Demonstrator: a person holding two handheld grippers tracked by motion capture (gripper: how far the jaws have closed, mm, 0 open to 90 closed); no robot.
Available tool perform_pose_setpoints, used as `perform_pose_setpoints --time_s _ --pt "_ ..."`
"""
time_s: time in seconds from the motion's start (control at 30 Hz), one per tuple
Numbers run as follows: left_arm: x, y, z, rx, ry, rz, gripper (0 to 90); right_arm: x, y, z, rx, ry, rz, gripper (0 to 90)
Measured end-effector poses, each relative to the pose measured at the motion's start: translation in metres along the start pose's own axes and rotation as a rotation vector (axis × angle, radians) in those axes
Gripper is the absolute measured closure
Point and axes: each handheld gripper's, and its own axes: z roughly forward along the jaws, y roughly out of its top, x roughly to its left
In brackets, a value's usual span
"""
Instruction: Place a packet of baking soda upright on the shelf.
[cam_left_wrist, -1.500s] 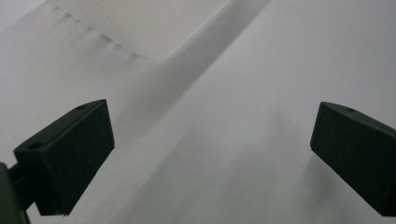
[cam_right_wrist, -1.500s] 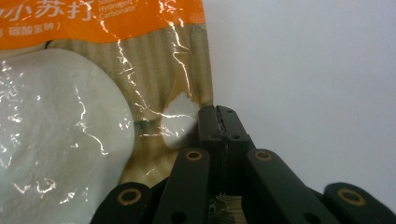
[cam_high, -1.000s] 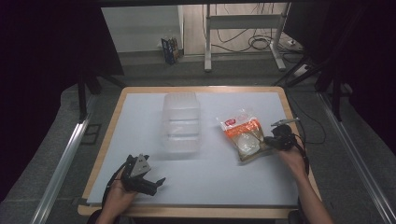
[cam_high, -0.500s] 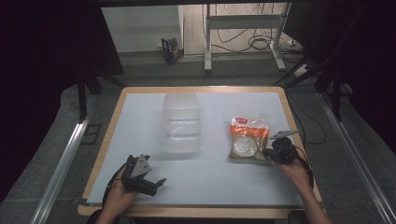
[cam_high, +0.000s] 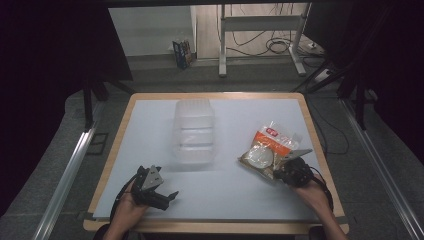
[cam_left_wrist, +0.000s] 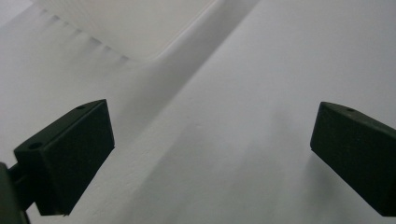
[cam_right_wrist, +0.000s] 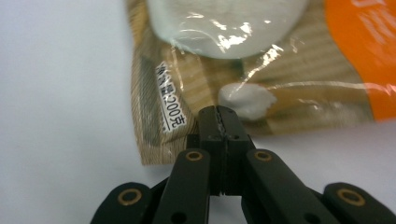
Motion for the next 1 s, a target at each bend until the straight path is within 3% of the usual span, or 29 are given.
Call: perform_pose_setpoints --time_s 0.17,0.27,0.43,0.5,0.63,0.77,0.83,0.87,0.9,0.93,1.0 --pt "0.0 0.0 0.0 0.002 0.002 0.007 0.0 0.012 0.003 0.003 -0.001 0.018 -0.024 89.0" --pt "0.0 0.0 -0.001 0.002 0.002 0.008 0.0 0.024 0.007 0.009 -0.013 0.087 -0.049 89.0" --pt "0.0 0.0 -0.001 0.001 0.001 0.01 0.0 0.035 0.013 0.011 0.006 0.067 -0.103 88.8" --pt "0.0 0.0 -0.001 0.0 0.002 0.011 0.0 0.034 0.014 0.011 0.013 0.065 -0.105 88.4" --pt "-0.001 0.0 -0.001 0.002 0.004 0.013 0.0 0.033 0.016 0.007 0.033 0.052 -0.122 78.3" --pt "-0.001 0.0 -0.001 0.002 0.007 0.015 0.0 0.032 0.019 -0.002 0.001 0.049 -0.113 67.8" --pt "-0.001 0.0 -0.001 0.001 0.009 0.016 0.0 0.03 0.02 -0.008 -0.019 0.028 -0.108 60.5" --pt "-0.001 0.0 -0.002 0.001 0.009 0.016 0.0 0.027 0.021 -0.013 -0.044 0.01 -0.094 52.6" --pt "-0.001 0.0 -0.002 0.001 0.009 0.016 0.0 0.027 0.021 -0.013 -0.044 0.01 -0.094 52.6" --pt "-0.001 0.0 -0.002 0.002 0.01 0.016 0.0 0.023 0.021 -0.015 -0.054 -0.011 -0.081 43.6" --pt "-0.001 0.0 -0.001 0.002 0.01 0.016 0.0 0.021 0.021 -0.016 -0.057 -0.019 -0.074 39.4"
